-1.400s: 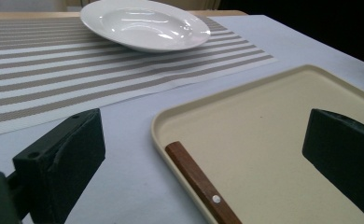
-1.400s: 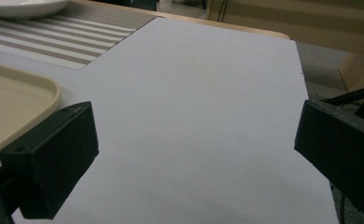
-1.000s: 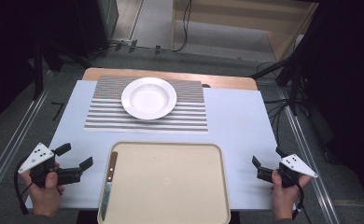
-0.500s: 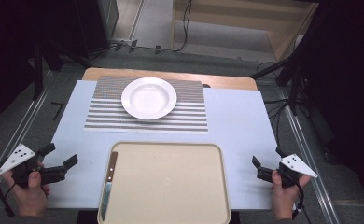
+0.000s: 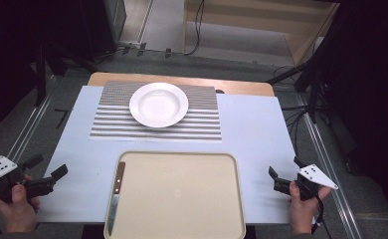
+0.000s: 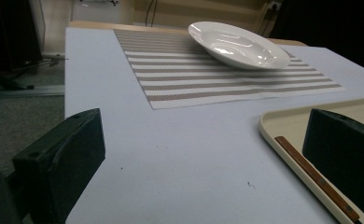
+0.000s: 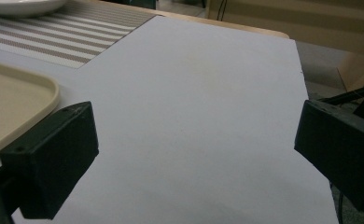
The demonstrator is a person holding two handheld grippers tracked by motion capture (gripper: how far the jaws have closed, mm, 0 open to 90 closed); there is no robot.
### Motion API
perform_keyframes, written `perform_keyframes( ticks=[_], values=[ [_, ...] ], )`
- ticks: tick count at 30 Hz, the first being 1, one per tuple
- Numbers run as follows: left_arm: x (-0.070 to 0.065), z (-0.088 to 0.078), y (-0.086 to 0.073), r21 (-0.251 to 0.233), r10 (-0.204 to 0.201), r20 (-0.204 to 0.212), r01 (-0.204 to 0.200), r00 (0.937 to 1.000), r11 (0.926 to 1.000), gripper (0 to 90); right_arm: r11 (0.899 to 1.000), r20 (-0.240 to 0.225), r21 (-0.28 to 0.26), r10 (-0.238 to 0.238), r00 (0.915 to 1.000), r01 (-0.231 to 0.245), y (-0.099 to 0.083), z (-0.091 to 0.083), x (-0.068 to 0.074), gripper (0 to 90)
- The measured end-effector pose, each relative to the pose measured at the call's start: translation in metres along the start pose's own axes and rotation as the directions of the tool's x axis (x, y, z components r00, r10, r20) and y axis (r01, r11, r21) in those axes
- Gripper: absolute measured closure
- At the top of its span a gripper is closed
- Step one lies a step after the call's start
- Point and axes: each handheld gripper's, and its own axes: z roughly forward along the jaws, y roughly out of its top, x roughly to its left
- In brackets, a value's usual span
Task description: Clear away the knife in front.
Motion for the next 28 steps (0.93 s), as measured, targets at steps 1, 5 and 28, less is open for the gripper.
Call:
perform_keyframes(
  ticks=[1,5,28],
  values=[
    [-0.0002,0.0005,-0.0005,-0.002,0.003,0.003,-0.003,1.0,1.0,0.0,1.0,0.0,0.0,-0.001,1.0,0.001,0.0,0.0,0.0,0.0],
    [-0.0021,0.0041,-0.0019,0.006,0.012,0.015,-0.012,0.9998,0.9999,0.0,1.0,0.001,0.003,-0.001,1.0,0.001,0.0,-0.0001,0.0002,0.0],
    [-0.0019,0.0061,-0.003,0.011,0.001,0.016,-0.001,0.9999,0.9999,0.0,1.0,0.001,0.005,0.002,1.0,-0.002,0.0001,0.0001,0.0002,0.0]
  ],
)
